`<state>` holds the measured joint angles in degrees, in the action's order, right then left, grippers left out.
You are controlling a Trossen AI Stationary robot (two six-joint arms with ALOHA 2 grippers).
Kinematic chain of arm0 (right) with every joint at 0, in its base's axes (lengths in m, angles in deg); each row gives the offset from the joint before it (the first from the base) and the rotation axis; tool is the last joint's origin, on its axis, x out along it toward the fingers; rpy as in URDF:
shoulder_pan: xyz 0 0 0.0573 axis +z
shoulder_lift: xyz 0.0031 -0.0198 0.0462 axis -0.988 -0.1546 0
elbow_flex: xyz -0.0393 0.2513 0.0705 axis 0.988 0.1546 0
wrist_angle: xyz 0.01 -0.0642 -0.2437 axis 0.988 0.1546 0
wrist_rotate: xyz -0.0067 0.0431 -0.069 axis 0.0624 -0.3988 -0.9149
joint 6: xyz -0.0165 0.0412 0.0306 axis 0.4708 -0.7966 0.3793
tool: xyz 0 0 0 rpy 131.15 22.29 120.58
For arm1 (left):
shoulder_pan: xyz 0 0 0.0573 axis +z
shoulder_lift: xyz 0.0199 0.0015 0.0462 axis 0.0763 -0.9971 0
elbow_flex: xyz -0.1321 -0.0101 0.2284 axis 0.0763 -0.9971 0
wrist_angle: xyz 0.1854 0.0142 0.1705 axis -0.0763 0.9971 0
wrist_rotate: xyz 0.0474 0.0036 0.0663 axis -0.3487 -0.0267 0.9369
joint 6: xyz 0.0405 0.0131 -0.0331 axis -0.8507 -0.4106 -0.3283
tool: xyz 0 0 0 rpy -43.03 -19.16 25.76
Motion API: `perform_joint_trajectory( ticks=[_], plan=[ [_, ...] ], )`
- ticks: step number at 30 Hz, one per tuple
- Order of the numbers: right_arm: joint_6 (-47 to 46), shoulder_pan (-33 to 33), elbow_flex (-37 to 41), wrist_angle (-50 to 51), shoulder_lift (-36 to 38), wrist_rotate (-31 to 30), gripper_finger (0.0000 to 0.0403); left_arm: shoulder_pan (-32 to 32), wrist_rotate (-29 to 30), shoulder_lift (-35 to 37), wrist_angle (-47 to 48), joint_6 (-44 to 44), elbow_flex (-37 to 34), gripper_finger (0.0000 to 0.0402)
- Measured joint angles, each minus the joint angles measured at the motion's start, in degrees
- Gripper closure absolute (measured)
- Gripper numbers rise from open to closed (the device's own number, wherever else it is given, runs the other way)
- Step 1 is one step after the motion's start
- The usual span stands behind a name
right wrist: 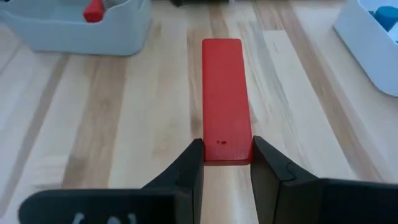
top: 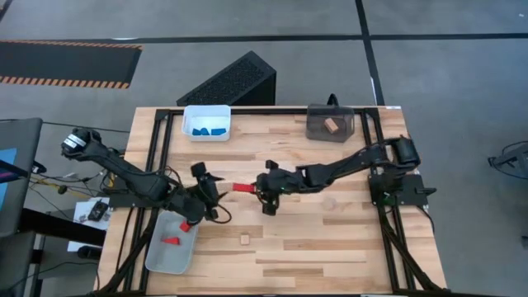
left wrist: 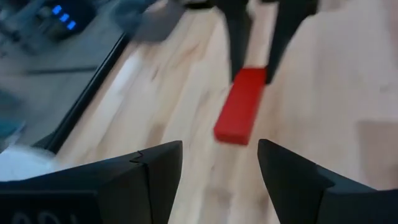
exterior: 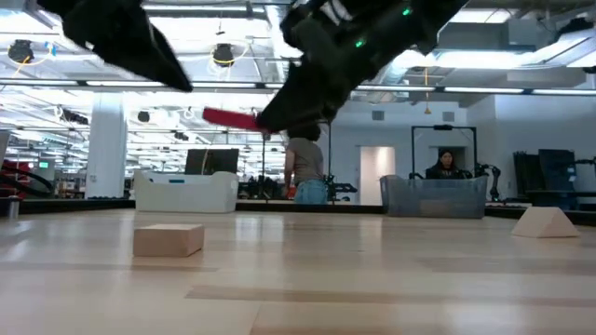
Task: Sort & place blocks by color
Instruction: Put the red block into the gray bin
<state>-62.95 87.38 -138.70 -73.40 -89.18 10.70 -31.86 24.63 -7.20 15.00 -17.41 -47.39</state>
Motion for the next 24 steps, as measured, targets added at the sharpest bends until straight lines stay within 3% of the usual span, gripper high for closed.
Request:
perform_joint_trajectory(
  ticks=[7, 13, 16, 19, 24],
  plan=[
    [2.38, 2.81, 0.10, -1.18, 2.34, -1.38, 0.0301, 0.98, -8.17, 0.00, -14.07, -7.25, -2.33, 0.0191],
    [3.49, 3.96, 0.10, -1.46, 2.35, -1.36, 0.0301, 2.68, -8.59, 0.00, -13.85, -7.36, -2.91, 0.0165],
    [5.08, 4.49, 0.10, -2.02, 2.35, -1.50, 0.0301, 3.28, -12.56, -0.18, -13.60, -7.93, -2.91, 0.0162],
    [6.41, 5.13, 0.10, -4.28, 2.33, -1.42, 0.0301, 3.50, -16.99, -0.44, -13.68, -9.11, -2.93, 0.0168],
    [7.34, 5.77, 0.08, -4.55, 2.33, -1.48, 0.0301, 3.48, -16.18, -0.35, -14.21, -9.22, -2.93, 0.0197]
  ],
)
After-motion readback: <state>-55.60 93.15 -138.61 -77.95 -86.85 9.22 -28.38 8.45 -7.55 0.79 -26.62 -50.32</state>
